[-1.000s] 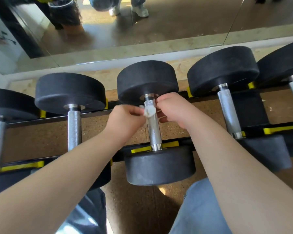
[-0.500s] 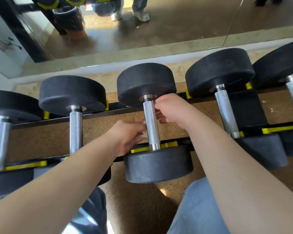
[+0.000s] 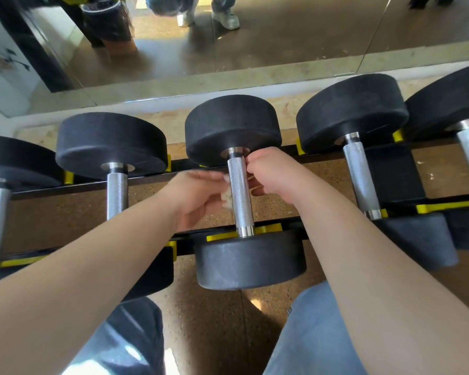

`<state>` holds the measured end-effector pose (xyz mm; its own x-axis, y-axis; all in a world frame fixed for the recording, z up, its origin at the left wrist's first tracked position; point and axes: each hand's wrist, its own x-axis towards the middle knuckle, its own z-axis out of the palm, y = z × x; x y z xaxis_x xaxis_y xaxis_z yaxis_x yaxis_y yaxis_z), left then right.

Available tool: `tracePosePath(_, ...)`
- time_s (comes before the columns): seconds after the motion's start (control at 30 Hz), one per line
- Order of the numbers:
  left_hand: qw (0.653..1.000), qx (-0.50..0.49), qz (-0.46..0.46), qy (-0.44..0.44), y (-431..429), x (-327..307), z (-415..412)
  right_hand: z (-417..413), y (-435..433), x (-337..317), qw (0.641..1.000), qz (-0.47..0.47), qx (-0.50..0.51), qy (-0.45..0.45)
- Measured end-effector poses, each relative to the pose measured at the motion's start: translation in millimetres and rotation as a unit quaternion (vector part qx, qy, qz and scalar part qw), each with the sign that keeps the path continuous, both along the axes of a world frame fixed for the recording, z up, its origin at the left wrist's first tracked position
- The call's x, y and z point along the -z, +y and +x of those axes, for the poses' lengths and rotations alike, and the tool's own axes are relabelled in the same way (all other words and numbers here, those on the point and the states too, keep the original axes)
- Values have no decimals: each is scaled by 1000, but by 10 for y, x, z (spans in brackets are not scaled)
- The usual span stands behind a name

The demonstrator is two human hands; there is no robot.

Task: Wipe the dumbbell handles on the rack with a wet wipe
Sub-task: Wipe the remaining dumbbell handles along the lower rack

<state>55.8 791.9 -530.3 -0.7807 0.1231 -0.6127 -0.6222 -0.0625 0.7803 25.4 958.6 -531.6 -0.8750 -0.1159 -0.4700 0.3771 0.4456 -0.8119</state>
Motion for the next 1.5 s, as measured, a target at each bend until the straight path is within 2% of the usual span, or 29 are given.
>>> tracePosePath(0.07, 997, -64, 22, 39, 25, 20, -109, 3, 3, 3, 1000, 1, 8, -1)
tracePosePath(0.1, 997, -56, 37, 47, 13, 20, -119, -6, 2, 14, 1000, 2, 11, -1)
tracePosePath(0.17, 998, 46, 50, 14, -56, 20, -19, -26, -19, 42, 1000, -3, 11, -5)
tracePosePath(0.23, 975, 217, -11, -45, -105, 48, 144, -42, -42, 57, 1000, 0, 13, -5)
tracePosePath(0.27, 960, 270, -46, -62, -112, 79, 191, -44, -46, 63, 1000, 6, 13, -5)
tracePosePath(0.3, 956, 278, -67, -69, -97, 109, 188, -40, -48, 65, 1000, 10, 17, -6)
tracePosePath(0.37, 974, 214, -45, -63, -21, 151, 116, -34, -33, 67, 999, 2, 33, -9)
tracePosePath(0.43, 995, 92, 26, -41, 81, 189, -26, -65, -23, 59, 998, -19, 61, -24)
tracePosePath(0.53, 994, -45, 100, 1, 216, 207, -152, -132, -23, 38, 990, -26, 114, -74)
tracePosePath(0.6, 994, -28, 104, -19, 194, 204, -83, -123, 10, 33, 990, -10, 109, -89)
tracePosePath(0.7, 983, 150, 22, -101, 78, 209, 114, -53, 72, 29, 993, 11, 64, -95)
tracePosePath(0.77, 976, 185, -3, -115, 55, 212, 135, -27, 72, 28, 993, 23, 53, -102)
tracePosePath(0.87, 995, 65, 50, -51, 124, 171, 1, -29, 35, 14, 993, 28, 45, -102)
tracePosePath(0.97, 991, -61, 121, 20, 155, 104, -119, -28, 28, 2, 993, 19, 48, -102)
tracePosePath(1.03, 994, -51, 90, 29, 96, 56, -35, -23, 27, -10, 994, 23, 46, -98)
tracePosePath(1.17, 998, 67, -16, 3, -73, -10, 334, 4, 38, -12, 996, 67, -2, -50)
tracePosePath(1.27, 996, -11, -46, 73, -9, -32, 338, 34, 29, -24, 995, 88, -36, -36)
tracePosePath(1.33, 986, -60, -57, 146, 64, -32, 173, 59, 37, -32, 993, 98, -59, -25)
tracePosePath(1.37, 977, -60, -93, 184, 97, -48, 84, 74, 46, -34, 992, 104, -68, -19)
tracePosePath(1.43, 951, -10, -194, 240, 92, -48, -27, 97, 68, -45, 989, 121, -81, -6)
tracePosePath(1.5, 922, 113, -252, 273, 16, -48, 58, 108, 80, -62, 984, 147, -99, 7)
